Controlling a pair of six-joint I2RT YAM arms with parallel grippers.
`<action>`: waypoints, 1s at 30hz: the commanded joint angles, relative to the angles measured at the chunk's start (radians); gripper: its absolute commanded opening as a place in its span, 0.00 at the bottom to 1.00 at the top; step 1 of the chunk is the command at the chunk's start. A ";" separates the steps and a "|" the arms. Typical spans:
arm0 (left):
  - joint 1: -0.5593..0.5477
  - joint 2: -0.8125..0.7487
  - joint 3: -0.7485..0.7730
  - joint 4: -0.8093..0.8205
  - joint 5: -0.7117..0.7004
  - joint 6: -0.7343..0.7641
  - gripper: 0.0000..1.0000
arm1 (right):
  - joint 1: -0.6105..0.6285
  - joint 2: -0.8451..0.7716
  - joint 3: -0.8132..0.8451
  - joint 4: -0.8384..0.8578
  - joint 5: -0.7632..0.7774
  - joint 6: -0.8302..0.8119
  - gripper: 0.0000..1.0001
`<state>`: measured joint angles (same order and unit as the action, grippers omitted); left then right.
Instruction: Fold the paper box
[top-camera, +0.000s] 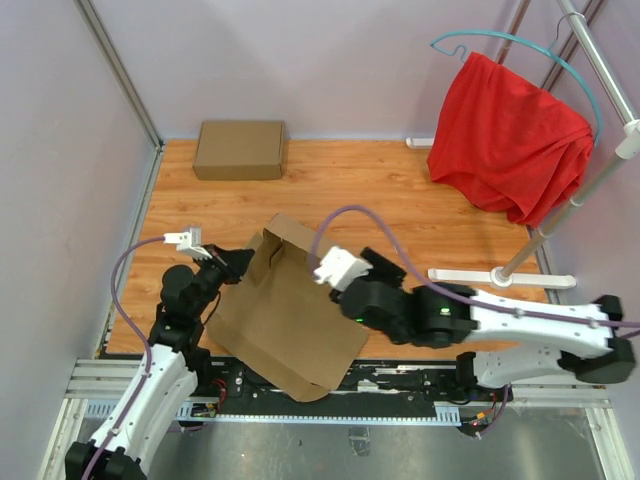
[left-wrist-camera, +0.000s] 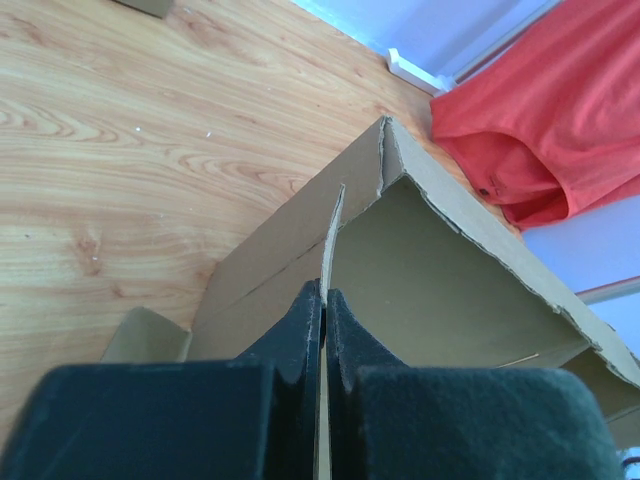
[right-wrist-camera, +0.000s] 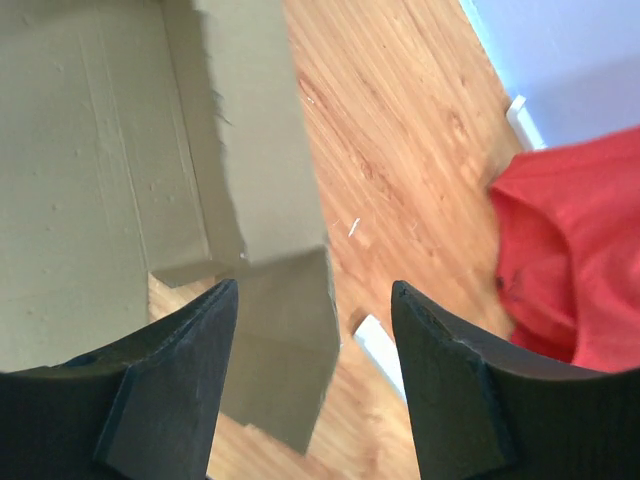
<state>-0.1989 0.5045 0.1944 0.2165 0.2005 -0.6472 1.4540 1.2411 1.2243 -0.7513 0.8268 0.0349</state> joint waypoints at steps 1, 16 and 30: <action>-0.007 -0.028 0.031 -0.100 -0.029 0.036 0.00 | -0.040 -0.252 -0.101 -0.062 -0.014 0.187 0.64; -0.007 -0.015 0.060 -0.184 -0.083 0.058 0.00 | -0.435 -0.466 -0.341 -0.147 -0.196 0.365 0.58; -0.007 -0.071 0.042 -0.219 -0.097 0.046 0.00 | -0.553 -0.385 -0.412 0.092 -0.792 0.202 0.53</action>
<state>-0.1993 0.4305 0.2432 0.0490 0.1070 -0.6102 0.9131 0.8665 0.8288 -0.7506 0.2340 0.2863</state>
